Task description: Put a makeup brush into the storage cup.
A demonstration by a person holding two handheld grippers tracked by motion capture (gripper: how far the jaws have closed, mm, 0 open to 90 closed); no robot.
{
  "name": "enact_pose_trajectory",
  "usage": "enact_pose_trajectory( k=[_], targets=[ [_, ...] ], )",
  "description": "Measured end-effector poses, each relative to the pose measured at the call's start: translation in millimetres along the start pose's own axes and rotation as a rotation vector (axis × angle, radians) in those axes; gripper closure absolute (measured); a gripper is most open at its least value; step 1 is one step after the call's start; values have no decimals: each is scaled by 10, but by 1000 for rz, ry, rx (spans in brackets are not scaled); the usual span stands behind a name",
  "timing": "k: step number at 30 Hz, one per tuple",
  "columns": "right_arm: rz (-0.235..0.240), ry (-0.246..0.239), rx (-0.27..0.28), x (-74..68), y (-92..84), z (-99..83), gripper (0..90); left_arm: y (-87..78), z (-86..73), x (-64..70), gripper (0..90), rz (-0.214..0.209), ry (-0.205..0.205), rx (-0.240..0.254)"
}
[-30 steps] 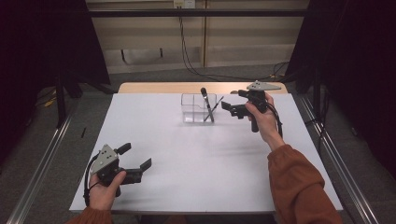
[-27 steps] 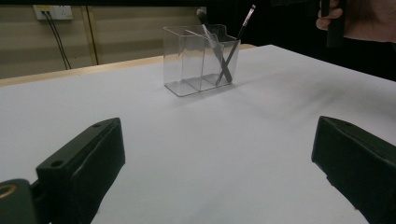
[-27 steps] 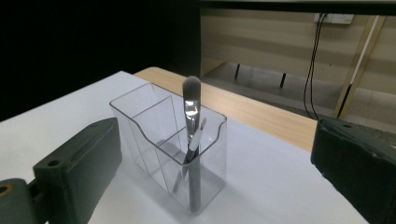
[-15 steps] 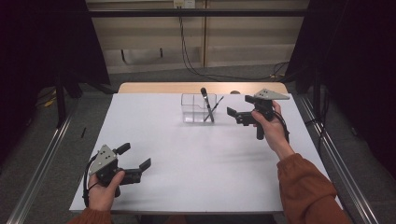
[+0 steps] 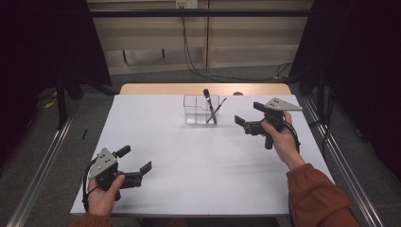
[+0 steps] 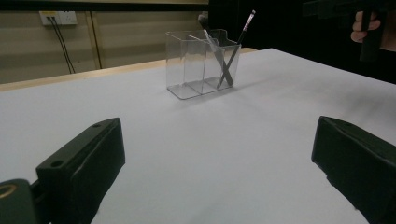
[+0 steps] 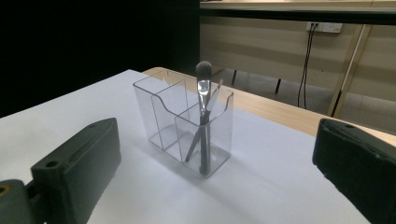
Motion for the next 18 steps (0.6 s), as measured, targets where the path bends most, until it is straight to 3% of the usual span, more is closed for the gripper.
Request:
enact_pose_trajectory(
  k=[18],
  targets=[
    [-15, 24, 1, -46, -404, -250, 0, -6, 11, 1, 27, 1, 0, 6]
  ],
)
Point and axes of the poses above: each handheld gripper's, and its own axes: y roughly forward along the jaws, z roughly out of its top, x roughly to its right, the point moved 10 cm from there along y, roughly forward along the jaws, and after that the axes turned 2 degrees about -z, right-handed, at the moved point
